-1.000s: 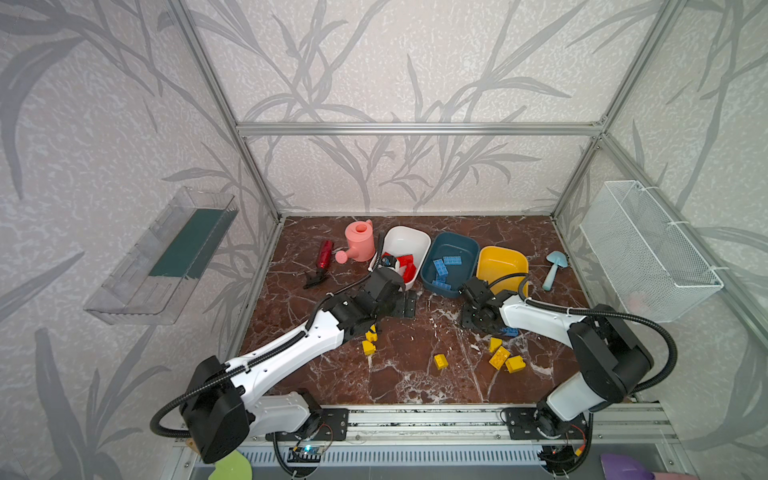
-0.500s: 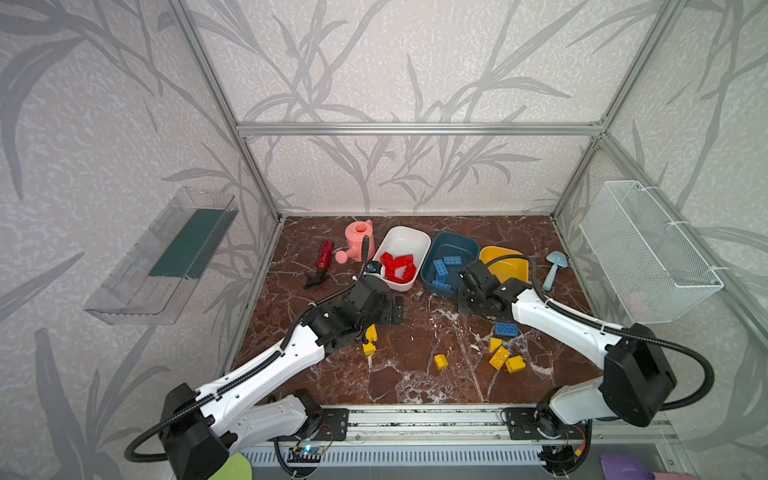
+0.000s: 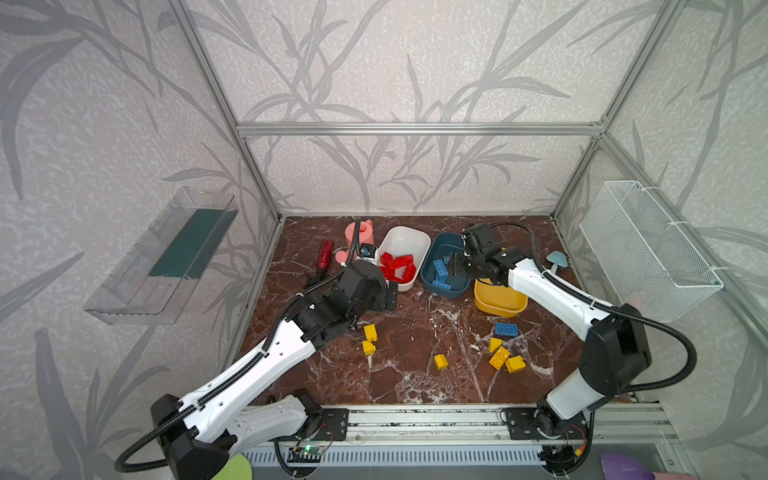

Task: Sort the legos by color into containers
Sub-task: 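Lift the blue brick over the teal tub with the right gripper, then open the right gripper to drop the blue brick into the teal tub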

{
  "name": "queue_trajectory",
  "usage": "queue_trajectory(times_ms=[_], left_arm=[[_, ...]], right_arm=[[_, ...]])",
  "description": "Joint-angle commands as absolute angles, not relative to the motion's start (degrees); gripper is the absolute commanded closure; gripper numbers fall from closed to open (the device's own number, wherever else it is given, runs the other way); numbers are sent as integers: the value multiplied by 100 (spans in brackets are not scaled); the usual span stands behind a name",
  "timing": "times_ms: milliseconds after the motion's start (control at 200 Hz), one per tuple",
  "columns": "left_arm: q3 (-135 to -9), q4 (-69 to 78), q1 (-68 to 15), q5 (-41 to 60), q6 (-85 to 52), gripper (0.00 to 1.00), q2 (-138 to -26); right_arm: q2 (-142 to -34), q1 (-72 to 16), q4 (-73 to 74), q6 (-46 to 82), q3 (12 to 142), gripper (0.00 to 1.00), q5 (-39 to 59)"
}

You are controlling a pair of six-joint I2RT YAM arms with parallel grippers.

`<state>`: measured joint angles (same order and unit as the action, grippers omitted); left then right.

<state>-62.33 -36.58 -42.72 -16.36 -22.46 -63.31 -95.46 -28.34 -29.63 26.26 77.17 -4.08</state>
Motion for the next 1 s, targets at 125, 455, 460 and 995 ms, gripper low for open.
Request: queue_trajectory(times_ms=[125, 455, 460, 995], left_arm=[[-6337, -3970, -4197, -1608, -1850, 1, -7027], [-6289, -3858, -3736, -1086, -1867, 1, -7216], [-6291, -3858, -3732, -1079, -1865, 1, -7216], [-6342, -3972, -3672, 114, -2087, 1, -6960]], right_arm=[[-10628, -2740, -3048, 2268, 8530, 51, -168], [-11434, -2520, -3393, 2307, 9272, 27, 0], [-11434, -2521, -3393, 2309, 9272, 27, 0], [-9358, -2514, -3936, 2302, 7869, 7, -241]])
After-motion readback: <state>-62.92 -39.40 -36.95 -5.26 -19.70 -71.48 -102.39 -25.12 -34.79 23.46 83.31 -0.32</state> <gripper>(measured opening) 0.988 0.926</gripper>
